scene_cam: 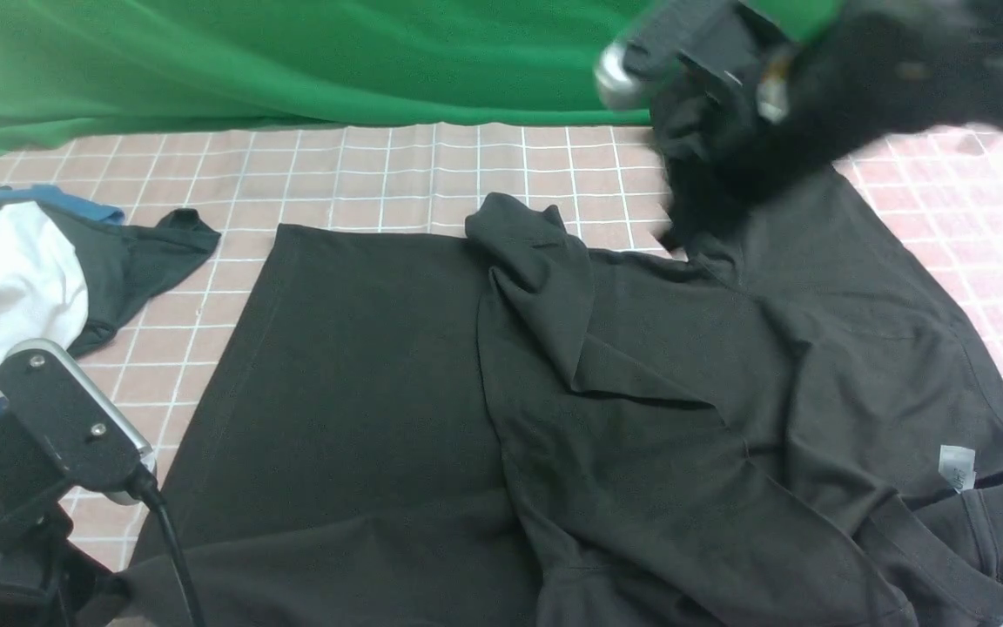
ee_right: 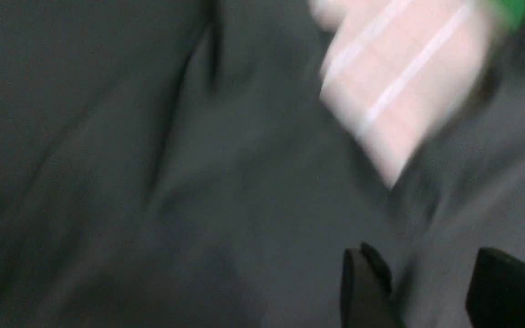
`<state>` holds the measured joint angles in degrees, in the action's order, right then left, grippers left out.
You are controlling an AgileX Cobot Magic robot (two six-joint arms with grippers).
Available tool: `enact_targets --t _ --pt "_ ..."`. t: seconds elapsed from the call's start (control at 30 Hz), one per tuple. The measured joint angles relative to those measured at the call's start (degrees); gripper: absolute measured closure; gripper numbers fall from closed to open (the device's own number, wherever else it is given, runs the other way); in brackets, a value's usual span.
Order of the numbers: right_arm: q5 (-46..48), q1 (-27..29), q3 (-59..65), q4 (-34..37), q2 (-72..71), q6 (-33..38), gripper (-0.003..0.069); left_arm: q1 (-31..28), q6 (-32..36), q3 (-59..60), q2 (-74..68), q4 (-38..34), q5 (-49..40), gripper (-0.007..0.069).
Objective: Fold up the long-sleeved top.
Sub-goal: Use your right arm to clamp the cuff closest to him
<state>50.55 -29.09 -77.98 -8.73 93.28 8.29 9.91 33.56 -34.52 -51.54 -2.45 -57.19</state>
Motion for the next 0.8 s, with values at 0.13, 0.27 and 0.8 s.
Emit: enact_targets --t 0.13,0.27,0.8 --pt "8.32 -4.35 10.71 1.08 -9.98 -4.4 0.0289 0.0 0.0 0.0 0.0 -0.06 -0.14 0.0589" --pt "10.6 -9.04 25.37 1.6 -19.64 -6.56 0.0163 0.0 0.0 0.0 0.01 -0.62 1.43 0.0589" --pt "-6.5 -5.17 41.25 1.25 -13.97 -18.19 0.0079 0.0 0.0 0.0 0.01 -1.89 1.79 0.0589"
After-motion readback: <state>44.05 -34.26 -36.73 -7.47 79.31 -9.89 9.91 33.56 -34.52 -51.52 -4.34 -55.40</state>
